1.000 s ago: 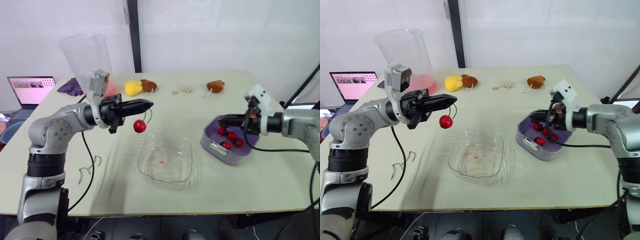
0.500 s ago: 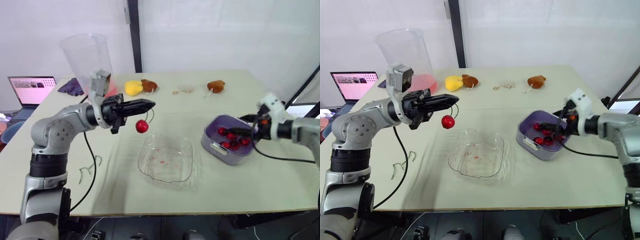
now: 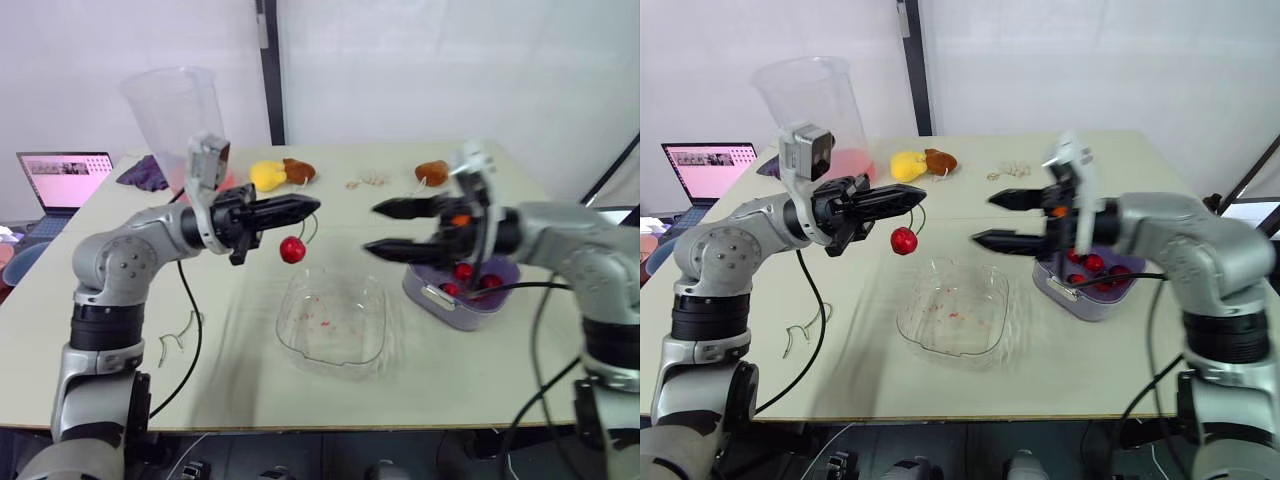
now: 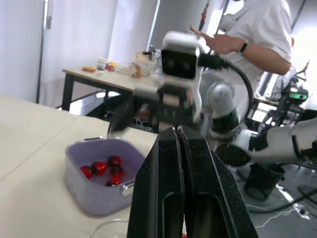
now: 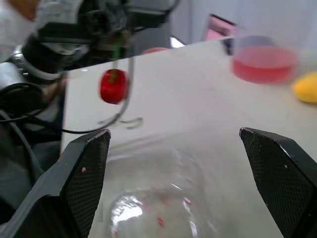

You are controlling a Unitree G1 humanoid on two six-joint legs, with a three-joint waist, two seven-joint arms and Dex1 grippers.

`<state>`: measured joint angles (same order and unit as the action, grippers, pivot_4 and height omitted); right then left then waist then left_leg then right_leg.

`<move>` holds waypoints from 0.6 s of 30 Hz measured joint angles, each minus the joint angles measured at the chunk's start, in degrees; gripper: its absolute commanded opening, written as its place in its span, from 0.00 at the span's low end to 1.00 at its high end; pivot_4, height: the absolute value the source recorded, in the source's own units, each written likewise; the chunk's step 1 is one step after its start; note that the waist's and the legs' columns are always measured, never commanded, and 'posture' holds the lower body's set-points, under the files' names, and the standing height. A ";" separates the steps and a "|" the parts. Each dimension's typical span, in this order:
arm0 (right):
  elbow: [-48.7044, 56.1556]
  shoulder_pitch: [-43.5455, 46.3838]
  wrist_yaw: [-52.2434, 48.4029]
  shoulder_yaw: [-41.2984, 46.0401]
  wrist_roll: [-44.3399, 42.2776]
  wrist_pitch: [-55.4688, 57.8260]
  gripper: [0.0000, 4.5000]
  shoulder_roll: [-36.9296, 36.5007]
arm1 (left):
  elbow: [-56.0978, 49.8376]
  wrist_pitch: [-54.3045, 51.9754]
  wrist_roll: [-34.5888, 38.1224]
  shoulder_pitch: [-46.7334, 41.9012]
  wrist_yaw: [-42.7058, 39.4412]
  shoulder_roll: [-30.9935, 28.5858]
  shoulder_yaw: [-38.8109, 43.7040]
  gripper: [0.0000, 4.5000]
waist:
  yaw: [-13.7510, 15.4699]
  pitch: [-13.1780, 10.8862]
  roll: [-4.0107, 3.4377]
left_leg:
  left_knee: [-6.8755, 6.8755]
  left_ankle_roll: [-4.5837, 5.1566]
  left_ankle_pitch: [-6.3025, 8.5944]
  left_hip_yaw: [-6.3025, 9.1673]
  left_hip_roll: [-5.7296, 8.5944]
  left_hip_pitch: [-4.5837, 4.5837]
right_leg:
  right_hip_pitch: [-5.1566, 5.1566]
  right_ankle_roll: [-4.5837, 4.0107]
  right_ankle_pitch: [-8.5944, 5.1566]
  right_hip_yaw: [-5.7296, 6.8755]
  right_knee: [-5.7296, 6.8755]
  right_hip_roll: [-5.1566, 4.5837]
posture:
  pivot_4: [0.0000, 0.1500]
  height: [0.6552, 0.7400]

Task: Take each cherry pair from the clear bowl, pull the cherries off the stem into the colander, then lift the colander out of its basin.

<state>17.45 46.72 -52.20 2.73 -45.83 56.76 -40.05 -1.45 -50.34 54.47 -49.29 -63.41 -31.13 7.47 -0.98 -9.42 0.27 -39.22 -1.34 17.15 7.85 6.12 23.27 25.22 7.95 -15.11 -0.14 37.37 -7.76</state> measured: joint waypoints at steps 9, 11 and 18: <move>1.99 1.06 5.84 -4.58 -0.44 -0.36 0.99 10.25 | -0.58 -0.06 0.00 -0.14 0.13 0.38 0.00 0.00 | -0.20 0.00 0.00 | -0.01 0.00 0.00 0.07 0.01 0.00 | -0.01 0.00 0.00 0.03 0.02 0.01 | 1.00 1.00; 1.74 1.08 7.19 -4.94 -0.49 -0.33 0.99 12.69 | -0.94 -0.07 0.00 -0.22 0.23 0.58 0.00 0.00 | -0.25 0.00 0.00 | 0.00 0.00 0.00 0.07 0.00 -0.01 | 0.00 0.00 0.00 0.03 0.04 0.02 | 1.00 1.00; -0.17 1.09 9.55 -6.66 -0.10 -0.29 0.59 15.43 | -0.99 -0.16 0.02 -0.35 0.78 0.90 0.00 0.00 | -0.27 0.01 0.00 | 0.00 0.00 0.00 0.07 0.01 -0.01 | 0.01 0.00 0.00 0.03 0.06 0.01 | 1.00 1.00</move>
<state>17.27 47.81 -42.65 -3.94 -45.93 56.47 -24.62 -2.44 -50.50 54.49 -49.63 -62.63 -30.24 7.48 -1.24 -9.41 0.27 -39.23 -1.35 17.15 7.92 6.14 23.27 25.22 7.95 -15.11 -0.12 37.43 -7.75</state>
